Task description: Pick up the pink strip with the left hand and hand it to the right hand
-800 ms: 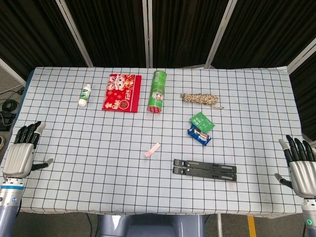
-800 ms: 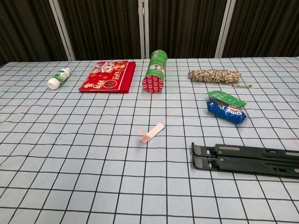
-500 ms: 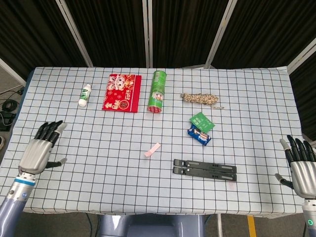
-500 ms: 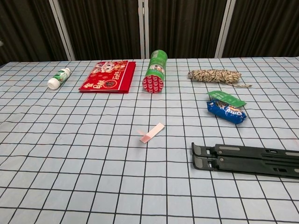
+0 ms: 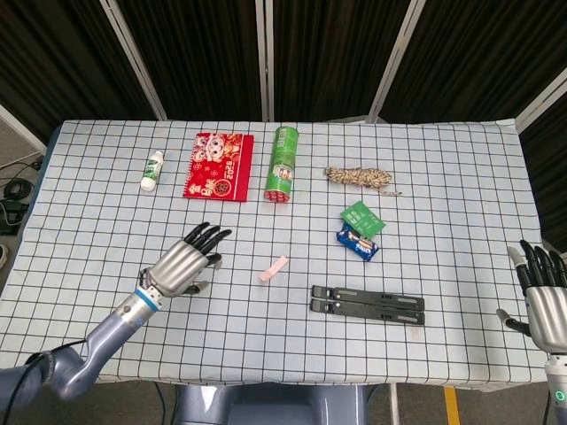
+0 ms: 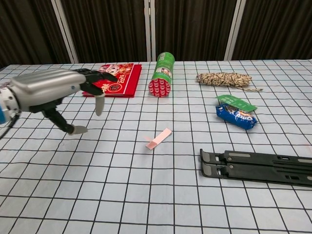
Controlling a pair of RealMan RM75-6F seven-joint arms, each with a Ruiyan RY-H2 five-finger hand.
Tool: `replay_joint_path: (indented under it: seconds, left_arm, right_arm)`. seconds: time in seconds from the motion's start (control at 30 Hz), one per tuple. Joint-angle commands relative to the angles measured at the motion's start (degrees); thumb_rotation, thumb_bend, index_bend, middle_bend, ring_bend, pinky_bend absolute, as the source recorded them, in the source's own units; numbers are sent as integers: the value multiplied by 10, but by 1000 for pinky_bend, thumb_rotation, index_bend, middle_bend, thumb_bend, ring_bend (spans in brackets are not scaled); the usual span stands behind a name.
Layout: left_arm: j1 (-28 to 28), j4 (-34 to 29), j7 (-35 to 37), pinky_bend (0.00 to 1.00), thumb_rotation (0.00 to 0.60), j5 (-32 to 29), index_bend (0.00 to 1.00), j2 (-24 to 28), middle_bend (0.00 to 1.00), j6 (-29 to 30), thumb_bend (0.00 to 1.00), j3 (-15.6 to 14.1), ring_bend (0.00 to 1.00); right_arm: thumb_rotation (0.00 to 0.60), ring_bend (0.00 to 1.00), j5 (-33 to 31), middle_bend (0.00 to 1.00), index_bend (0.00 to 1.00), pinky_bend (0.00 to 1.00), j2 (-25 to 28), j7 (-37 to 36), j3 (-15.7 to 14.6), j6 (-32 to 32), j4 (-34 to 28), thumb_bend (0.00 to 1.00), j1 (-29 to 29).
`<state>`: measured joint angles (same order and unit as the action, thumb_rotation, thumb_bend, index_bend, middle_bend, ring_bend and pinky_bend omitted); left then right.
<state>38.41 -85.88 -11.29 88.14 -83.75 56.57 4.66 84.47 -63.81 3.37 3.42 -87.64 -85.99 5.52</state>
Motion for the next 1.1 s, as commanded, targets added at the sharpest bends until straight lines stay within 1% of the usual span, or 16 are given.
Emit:
replay_joint_path:
  seconds: [0.03, 0.1, 0.33, 0.53, 0.77, 0.9, 1.1]
  left_arm:
    - [36, 54, 2, 0, 600, -1, 480, -59, 0, -24, 316, 15, 0]
    - [48, 80, 2, 0, 600, 4, 481, -82, 0, -28, 347, 16, 0]
    - [71, 135, 6, 0, 600, 10, 487, -126, 0, -41, 354, 9, 0]
    - [82, 157, 11, 0, 600, 14, 503, -151, 0, -39, 354, 4, 0]
    - [90, 177, 3, 0, 600, 0, 516, -175, 0, -46, 372, 6, 0]
    - [92, 185, -5, 0, 600, -8, 516, -184, 0, -47, 402, 7, 0]
    - [93, 192, -11, 0, 600, -13, 532, -191, 0, -43, 406, 5, 0]
  right_arm:
    - [600, 0, 0, 0, 0, 0, 1, -2, 2, -1, 0, 0, -1]
    - [600, 0, 0, 0, 0, 0, 1, -3, 3, -1, 0, 0, -2]
    - [600, 0, -4, 0, 0, 0, 5, -12, 8, -1, 0, 0, -6]
    - [600, 0, -3, 0, 0, 0, 7, -18, 11, 0, 1, 0, -7]
    - [600, 0, -1, 0, 0, 0, 9, -23, 13, -2, 0, 0, -10]
    - [600, 0, 0, 0, 0, 0, 10, -26, 14, -2, 0, 0, -11]
    - [600, 0, 0, 0, 0, 0, 11, -30, 16, -2, 0, 0, -12]
